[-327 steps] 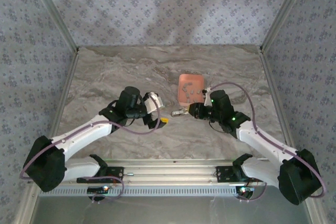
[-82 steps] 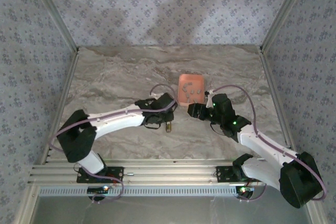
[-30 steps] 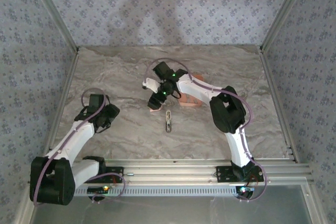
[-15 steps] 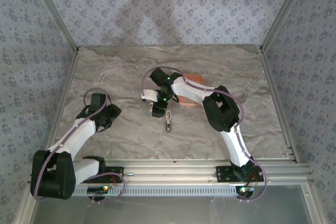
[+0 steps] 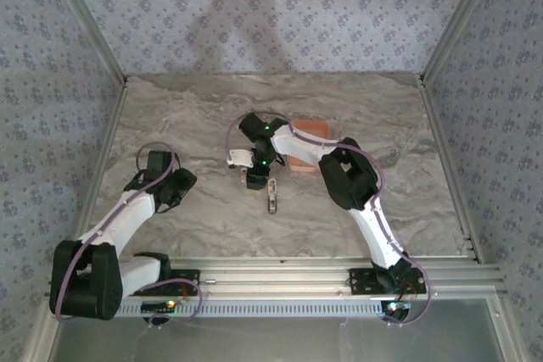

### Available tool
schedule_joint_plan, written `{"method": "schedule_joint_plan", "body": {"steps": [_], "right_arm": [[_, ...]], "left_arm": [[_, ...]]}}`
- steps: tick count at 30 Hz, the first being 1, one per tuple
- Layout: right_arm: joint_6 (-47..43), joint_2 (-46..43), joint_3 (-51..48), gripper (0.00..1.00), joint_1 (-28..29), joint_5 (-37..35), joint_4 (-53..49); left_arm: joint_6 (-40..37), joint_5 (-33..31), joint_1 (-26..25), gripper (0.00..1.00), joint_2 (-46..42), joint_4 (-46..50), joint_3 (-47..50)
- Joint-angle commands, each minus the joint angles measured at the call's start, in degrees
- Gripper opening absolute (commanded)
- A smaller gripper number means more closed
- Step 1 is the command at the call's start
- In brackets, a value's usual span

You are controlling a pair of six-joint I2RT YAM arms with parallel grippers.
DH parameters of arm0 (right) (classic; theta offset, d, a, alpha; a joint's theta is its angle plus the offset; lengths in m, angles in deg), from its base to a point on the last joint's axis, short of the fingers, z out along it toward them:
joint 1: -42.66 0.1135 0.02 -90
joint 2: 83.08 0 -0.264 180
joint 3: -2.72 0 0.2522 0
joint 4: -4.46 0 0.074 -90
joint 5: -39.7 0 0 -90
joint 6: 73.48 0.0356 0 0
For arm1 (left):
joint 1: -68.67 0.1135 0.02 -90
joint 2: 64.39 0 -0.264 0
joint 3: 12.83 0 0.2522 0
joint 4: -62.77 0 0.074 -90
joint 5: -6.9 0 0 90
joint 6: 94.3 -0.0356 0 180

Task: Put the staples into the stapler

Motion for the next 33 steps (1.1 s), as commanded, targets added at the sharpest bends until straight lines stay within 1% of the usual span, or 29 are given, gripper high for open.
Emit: {"method": "schedule_joint_plan", "body": {"steps": [1, 9, 13, 16, 19, 24, 28, 33], "right_arm": [[-0.79, 2.03, 1.5, 0.56, 0.57, -1.49, -2.97], [-1.29, 0.44, 0.56, 0.45, 0.49, -1.07, -1.87], [-1.05, -2.7, -3.54, 0.39, 0.44, -0.96, 3.09], [-0.66, -5.59, -6.88, 0.36, 0.21, -0.09, 6.96], [-0.03, -8.31, -10.06, 0.34, -0.42, 1.46, 10.72], [1.67, -13.12, -15.2, 0.33, -1.62, 2.74, 18.14], [4.22, -18.01, -20.38, 0.33, -2.7, 2.75, 26.99], [8.23, -24.52, -25.33, 0.32, -3.93, 2.52, 35.72]], "left_arm": [[-0.26, 0.67, 0.52, 0.51, 0.57, -1.31, -0.09], [-2.67, 3.98, 0.48, 0.51, 1.09, -3.61, -0.35], [-5.96, 8.68, 0.51, 0.51, 0.97, -6.58, -0.36], [-7.2, 10.83, 0.51, 0.51, 1.06, -7.72, -0.26], [-7.66, 14.32, 0.44, 0.51, 1.27, -10.33, 0.3], [-8.21, 22.23, 0.51, 0.51, 1.89, -16.76, 0.86], [-8.22, 27.69, -0.04, 0.51, 1.43, -22.49, 1.03], [-9.76, 28.97, -2.84, 0.51, -1.75, -27.9, 0.62]]}}
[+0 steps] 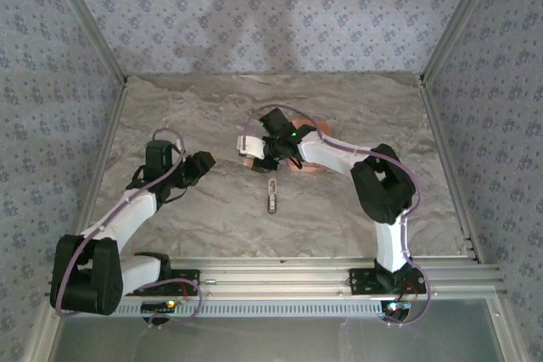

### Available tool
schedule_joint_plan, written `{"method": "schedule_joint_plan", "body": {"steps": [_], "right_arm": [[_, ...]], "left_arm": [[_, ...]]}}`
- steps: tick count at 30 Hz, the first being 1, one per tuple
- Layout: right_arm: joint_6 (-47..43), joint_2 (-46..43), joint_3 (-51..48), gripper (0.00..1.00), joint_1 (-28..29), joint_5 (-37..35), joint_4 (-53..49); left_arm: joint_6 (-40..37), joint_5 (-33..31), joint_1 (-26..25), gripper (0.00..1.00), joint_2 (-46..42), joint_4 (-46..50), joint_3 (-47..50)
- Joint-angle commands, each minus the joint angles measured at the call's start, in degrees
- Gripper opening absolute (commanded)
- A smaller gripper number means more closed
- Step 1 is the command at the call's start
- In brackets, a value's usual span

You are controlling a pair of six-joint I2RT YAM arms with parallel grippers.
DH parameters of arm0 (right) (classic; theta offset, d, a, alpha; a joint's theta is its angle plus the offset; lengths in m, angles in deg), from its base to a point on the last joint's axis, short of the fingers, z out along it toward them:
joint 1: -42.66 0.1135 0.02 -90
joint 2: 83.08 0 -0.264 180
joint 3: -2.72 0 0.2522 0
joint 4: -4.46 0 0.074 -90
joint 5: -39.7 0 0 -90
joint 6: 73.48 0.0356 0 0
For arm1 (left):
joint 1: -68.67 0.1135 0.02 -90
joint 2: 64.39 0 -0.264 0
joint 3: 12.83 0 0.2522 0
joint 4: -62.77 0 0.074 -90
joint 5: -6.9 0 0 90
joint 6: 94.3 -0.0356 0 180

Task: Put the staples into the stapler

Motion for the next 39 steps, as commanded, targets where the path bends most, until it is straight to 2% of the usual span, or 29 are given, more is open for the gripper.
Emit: {"method": "schedule_joint_plan", "body": {"steps": [1, 7, 11, 15, 21, 25, 34, 39], "right_arm": [[4.53, -6.05, -3.36, 0.32, -0.73, 0.72, 9.82], [9.47, -16.96, -16.01, 0.31, 0.58, -3.15, 20.82], [12.53, -25.04, -25.27, 0.31, 2.71, -7.02, 27.92], [14.77, -29.51, -30.66, 0.3, 4.94, -9.94, 31.93], [15.1, -32.39, -34.66, 0.3, 7.73, -13.09, 35.5], [15.59, -33.79, -35.97, 0.3, 8.7, -12.83, 37.05], [16.77, -34.68, -36.82, 0.3, 9.41, -11.56, 39.39], [16.85, -34.67, -36.78, 0.3, 9.72, -10.92, 39.83]], "left_arm": [[-2.58, 3.47, -2.15, 0.52, -3.53, -7.3, 0.29], [-6.49, 3.64, -7.58, 0.52, -7.9, -11.41, -0.58], [-12.4, 2.74, -13.06, 0.51, -10.08, -12.71, -1.78], [-14.74, 0.55, -17.26, 0.51, -10.51, -14.33, -1.91], [-13.61, 0.12, -20.1, 0.51, -7.86, -17.03, -1.91], [-12.81, -0.78, -21.38, 0.47, -7.26, -20.31, -1.36], [-12.99, -1.69, -23.11, 0.46, -4.72, -21.84, -1.96], [-13.06, -1.19, -23.32, 0.38, -3.75, -21.8, -2.33]]}}
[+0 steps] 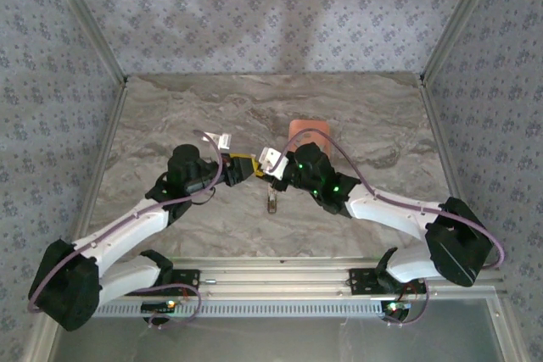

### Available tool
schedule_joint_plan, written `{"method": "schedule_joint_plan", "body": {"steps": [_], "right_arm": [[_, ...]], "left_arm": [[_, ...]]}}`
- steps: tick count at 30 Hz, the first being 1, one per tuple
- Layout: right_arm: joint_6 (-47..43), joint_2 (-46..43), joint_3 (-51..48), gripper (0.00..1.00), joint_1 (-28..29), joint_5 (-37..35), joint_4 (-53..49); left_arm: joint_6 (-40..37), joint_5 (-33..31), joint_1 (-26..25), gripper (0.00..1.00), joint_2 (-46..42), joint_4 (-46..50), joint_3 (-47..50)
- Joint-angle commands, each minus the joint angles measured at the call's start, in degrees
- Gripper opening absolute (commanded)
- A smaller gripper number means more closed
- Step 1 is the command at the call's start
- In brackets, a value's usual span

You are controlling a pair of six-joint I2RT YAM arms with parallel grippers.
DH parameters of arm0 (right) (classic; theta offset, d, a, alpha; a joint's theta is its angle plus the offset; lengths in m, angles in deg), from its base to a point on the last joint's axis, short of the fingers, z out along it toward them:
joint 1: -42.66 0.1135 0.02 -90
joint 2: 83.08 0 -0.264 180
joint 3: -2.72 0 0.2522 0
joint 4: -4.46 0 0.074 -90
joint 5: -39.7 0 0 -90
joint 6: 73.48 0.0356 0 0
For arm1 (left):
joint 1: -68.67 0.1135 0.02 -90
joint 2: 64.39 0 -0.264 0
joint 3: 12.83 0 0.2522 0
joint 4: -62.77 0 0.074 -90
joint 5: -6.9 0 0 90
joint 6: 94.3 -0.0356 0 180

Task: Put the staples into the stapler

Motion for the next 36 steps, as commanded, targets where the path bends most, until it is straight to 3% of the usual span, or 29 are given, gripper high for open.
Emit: {"method": "schedule_joint_plan", "body": {"steps": [1, 6, 12, 20, 36], "right_arm": [[0.96, -1.46, -0.2, 0.3, 0.74, 0.8, 2.8], [1.04, -1.5, -0.18, 0.3, 0.83, 0.08, 3.05], [1.7, -1.45, -0.19, 0.3, 1.1, -1.05, 3.32], [1.94, -0.98, -0.51, 0.3, 1.05, -1.97, 3.5], [3.54, -1.06, -2.93, 0.32, 0.84, -4.18, 3.24]], "left_arm": [[-0.55, 0.37, -0.22, 0.35, 0.97, -2.11, -2.24], [1.0, 2.47, -0.6, 0.31, 2.57, -3.48, -2.35], [1.91, 2.46, -0.98, 0.37, 2.82, -4.04, -1.89], [0.61, 1.65, -0.99, 0.22, 2.82, -1.48, -2.34], [-3.87, 0.7, -1.17, 0.06, 7.23, 1.23, -5.58]]}}
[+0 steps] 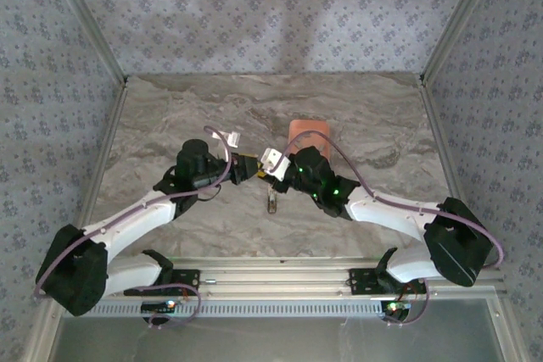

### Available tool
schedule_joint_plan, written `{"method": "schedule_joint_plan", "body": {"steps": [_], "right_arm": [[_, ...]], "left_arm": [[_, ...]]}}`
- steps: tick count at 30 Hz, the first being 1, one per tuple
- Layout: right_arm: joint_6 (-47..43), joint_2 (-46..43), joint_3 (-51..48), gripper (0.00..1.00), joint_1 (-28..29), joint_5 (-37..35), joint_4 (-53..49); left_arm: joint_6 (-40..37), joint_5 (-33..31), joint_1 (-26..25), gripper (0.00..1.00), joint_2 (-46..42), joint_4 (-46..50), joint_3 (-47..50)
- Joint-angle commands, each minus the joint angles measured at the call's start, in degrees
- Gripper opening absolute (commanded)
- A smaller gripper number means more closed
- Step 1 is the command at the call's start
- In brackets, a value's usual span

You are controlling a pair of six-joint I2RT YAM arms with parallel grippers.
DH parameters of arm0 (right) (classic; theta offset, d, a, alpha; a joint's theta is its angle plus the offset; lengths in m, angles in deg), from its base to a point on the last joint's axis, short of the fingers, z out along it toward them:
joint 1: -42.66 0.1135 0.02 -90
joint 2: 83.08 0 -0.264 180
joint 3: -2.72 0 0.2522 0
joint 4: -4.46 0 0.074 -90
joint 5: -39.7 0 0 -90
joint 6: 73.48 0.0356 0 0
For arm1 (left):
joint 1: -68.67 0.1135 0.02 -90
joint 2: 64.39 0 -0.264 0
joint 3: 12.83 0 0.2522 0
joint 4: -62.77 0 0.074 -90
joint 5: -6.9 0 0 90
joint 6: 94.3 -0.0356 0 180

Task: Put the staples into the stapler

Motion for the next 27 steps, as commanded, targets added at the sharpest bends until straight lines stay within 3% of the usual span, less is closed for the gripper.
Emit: {"method": "schedule_joint_plan", "body": {"steps": [1, 12, 20, 27], "right_arm": [[1.07, -1.18, -1.04, 0.33, 0.13, -0.28, 1.84], [3.63, -3.29, -4.48, 0.42, -0.85, -2.14, 2.69], [5.81, -6.3, -7.97, 0.59, -2.26, -3.2, 4.12], [8.48, -11.81, -11.92, 0.64, -3.59, -3.18, 3.45]], "left_arm": [[-3.33, -0.85, -0.17, 0.05, 1.85, 0.72, -2.78], [-7.91, 0.41, -0.7, 0.02, 5.72, 2.88, -6.31], [-10.91, 2.11, -0.88, 0.02, 10.22, 4.43, -10.43], [-18.96, 6.01, -0.92, 0.02, 13.24, 7.26, -14.38]]}}
